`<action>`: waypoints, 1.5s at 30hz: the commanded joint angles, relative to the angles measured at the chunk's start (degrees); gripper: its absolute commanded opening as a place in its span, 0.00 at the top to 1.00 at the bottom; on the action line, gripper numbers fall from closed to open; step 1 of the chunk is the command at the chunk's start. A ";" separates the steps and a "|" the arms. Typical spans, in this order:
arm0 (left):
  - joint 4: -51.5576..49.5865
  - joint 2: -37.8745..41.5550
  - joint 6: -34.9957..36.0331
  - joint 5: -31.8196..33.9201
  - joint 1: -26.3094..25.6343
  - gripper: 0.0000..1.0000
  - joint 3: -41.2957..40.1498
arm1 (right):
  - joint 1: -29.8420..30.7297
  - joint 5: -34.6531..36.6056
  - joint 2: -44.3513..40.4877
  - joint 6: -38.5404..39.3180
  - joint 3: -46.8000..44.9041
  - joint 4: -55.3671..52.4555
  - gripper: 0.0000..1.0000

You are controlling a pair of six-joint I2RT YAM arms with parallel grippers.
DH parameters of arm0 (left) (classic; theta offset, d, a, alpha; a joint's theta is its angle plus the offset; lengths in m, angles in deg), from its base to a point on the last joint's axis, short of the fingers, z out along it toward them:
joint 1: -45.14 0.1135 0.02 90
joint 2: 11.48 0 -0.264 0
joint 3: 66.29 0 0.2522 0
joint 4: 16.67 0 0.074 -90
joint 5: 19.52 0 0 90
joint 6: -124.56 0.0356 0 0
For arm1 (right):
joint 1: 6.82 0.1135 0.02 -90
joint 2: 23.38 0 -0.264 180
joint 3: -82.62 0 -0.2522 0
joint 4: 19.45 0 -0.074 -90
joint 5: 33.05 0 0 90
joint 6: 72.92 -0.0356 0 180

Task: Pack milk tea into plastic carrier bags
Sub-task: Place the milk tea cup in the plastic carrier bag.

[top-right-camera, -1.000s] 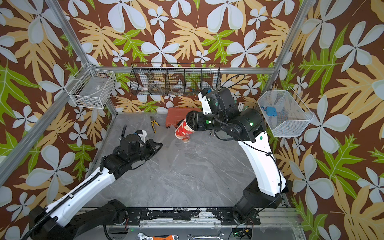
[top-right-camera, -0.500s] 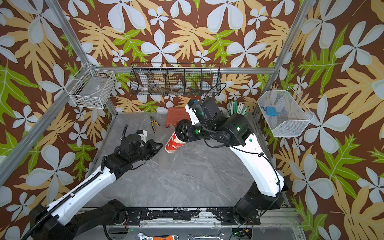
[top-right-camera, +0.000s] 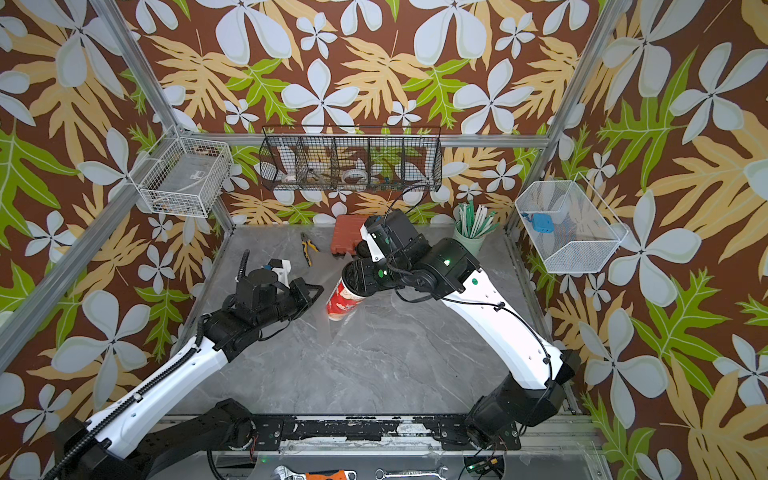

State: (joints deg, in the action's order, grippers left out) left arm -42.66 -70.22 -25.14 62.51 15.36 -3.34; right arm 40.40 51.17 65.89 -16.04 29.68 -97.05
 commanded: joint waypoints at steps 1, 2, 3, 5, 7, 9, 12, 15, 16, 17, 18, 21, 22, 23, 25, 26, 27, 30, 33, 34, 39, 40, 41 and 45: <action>0.12 0.38 -0.33 0.66 0.07 1.00 -0.32 | 0.16 -0.02 0.26 -1.00 -1.20 3.07 0.48; 0.18 0.52 -0.46 0.64 0.07 1.00 -0.45 | 0.26 0.16 0.36 -1.05 -1.72 3.27 0.48; 0.19 0.69 -0.50 0.67 0.07 1.00 -0.50 | 0.41 0.29 0.59 -1.07 -2.18 3.28 0.48; 0.31 0.90 -0.67 0.75 0.07 1.00 -0.72 | 0.80 0.49 1.20 -0.89 -3.07 3.47 0.48; 0.36 1.07 -0.72 0.85 0.07 1.00 -0.91 | 1.51 0.98 1.88 -0.84 -3.71 3.68 0.48; 0.44 1.08 -0.83 0.92 0.07 1.00 -1.09 | 2.53 1.83 2.76 -0.87 -3.92 3.66 0.48; 0.80 1.34 -1.20 0.91 0.07 1.00 -1.46 | 4.45 3.20 4.20 -1.22 -4.47 3.97 0.48; 0.91 1.60 -1.38 1.02 0.07 1.00 -1.64 | 6.22 4.30 5.49 -1.85 -5.60 5.03 0.48; 0.89 1.69 -1.46 0.99 0.07 1.00 -1.64 | 6.60 4.73 5.94 -2.13 -6.05 5.44 0.48; 0.89 1.76 -1.47 1.06 0.07 1.00 -1.64 | 7.02 5.55 6.28 -2.39 -6.42 5.72 0.48; 0.94 1.85 -1.55 1.09 0.07 1.00 -1.64 | 7.43 5.84 6.72 -2.63 -6.95 6.19 0.49; 1.09 2.12 -1.77 1.15 0.07 1.00 -1.64 | 8.22 5.89 7.90 -3.80 -9.00 8.38 0.49; 1.11 2.20 -1.89 1.19 0.07 1.00 -1.64 | 8.47 6.54 8.18 -4.18 -9.75 9.26 0.49; 1.11 2.26 -1.99 1.14 0.07 1.00 -1.64 | 8.75 7.34 8.28 -4.58 -10.72 10.43 0.49; 1.42 2.55 -2.38 1.04 0.07 1.00 -1.64 | 8.94 9.01 8.29 -5.11 -13.00 12.31 0.50; 1.67 2.65 -2.64 0.94 0.07 1.00 -1.64 | 8.94 9.61 8.29 -5.15 -13.64 12.58 0.50; 1.98 2.83 -2.97 0.78 0.07 1.00 -1.64 | 8.94 10.67 8.44 -5.03 -13.45 11.87 0.50; 3.29 2.83 -4.29 -0.61 0.07 1.00 -1.38 | 8.94 14.19 9.06 -2.84 -9.87 6.31 0.50; 4.77 2.17 -5.58 -3.01 0.05 1.00 -0.95 | 8.75 17.19 9.89 -0.22 -4.21 -1.45 0.50; 5.37 1.87 -5.93 -3.80 0.05 1.00 -0.78 | 8.71 17.97 10.33 0.61 -1.91 -4.45 0.50; 9.03 1.01 -8.21 -6.20 -0.01 1.00 -1.86 | 8.75 21.61 12.27 2.60 5.36 -14.85 0.50; 9.75 0.78 -8.61 -6.47 -0.01 1.00 -2.27 | 8.76 21.80 12.49 2.75 5.84 -15.55 0.50; 10.46 0.61 -8.97 -6.79 -0.01 1.00 -2.62 | 8.75 21.93 12.65 2.80 6.12 -16.02 0.50; 12.30 0.57 -10.16 -7.42 -0.01 1.00 -4.15 | 8.90 22.66 14.41 3.25 8.74 -17.77 0.50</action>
State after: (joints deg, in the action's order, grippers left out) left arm -34.20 -69.76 -33.54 56.39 15.36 -6.92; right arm 49.07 71.35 79.49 -13.88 36.63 -110.71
